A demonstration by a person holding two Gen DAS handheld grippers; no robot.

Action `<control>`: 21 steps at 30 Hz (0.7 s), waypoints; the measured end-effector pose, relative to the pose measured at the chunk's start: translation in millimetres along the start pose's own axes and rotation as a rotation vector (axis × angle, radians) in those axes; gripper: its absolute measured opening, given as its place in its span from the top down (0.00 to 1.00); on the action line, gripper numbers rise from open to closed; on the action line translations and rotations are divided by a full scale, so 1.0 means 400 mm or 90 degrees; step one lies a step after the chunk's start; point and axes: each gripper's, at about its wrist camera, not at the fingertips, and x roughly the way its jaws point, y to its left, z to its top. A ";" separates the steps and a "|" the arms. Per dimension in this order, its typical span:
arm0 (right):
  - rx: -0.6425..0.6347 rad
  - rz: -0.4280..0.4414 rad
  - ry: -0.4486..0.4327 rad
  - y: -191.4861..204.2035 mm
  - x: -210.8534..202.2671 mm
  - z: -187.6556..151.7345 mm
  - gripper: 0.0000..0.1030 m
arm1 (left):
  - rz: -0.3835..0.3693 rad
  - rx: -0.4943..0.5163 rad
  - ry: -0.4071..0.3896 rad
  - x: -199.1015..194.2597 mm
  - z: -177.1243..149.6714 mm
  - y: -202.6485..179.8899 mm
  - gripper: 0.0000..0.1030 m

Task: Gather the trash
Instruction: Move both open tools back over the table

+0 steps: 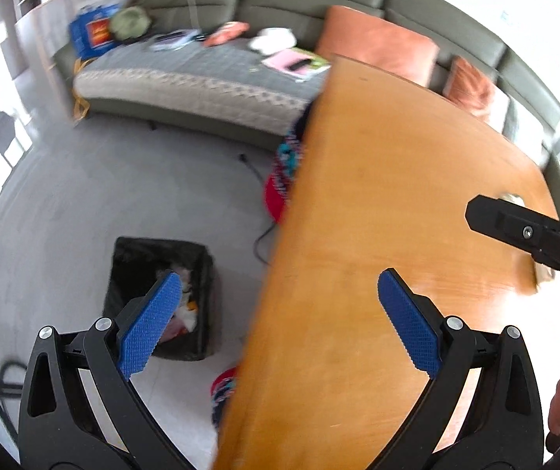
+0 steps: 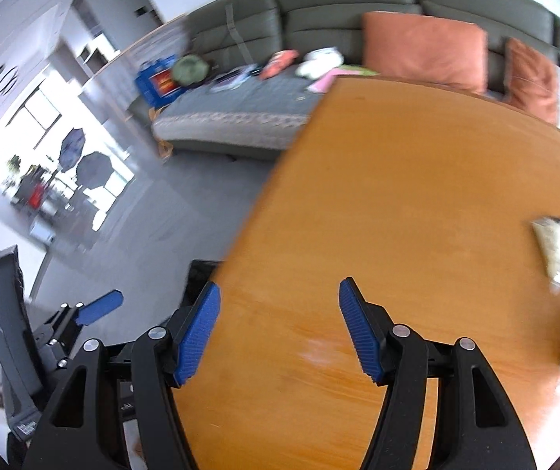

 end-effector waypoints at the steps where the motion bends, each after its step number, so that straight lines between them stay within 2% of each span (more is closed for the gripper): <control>1: 0.009 -0.013 -0.007 -0.037 -0.017 -0.007 0.35 | -0.008 0.009 0.002 0.003 0.002 -0.026 0.06; 5: 0.050 -0.059 -0.023 -0.178 -0.072 -0.038 0.32 | -0.033 0.050 0.011 0.022 0.008 -0.143 0.06; 10: 0.100 -0.119 -0.041 -0.347 -0.138 -0.073 0.23 | -0.056 0.103 0.024 0.044 0.008 -0.287 0.06; 16: 0.139 -0.199 -0.059 -0.512 -0.203 -0.104 0.18 | -0.077 0.144 0.031 0.069 0.026 -0.444 0.06; 21: 0.157 -0.235 -0.032 -0.637 -0.200 -0.124 0.17 | -0.073 0.161 0.038 0.097 0.041 -0.552 0.06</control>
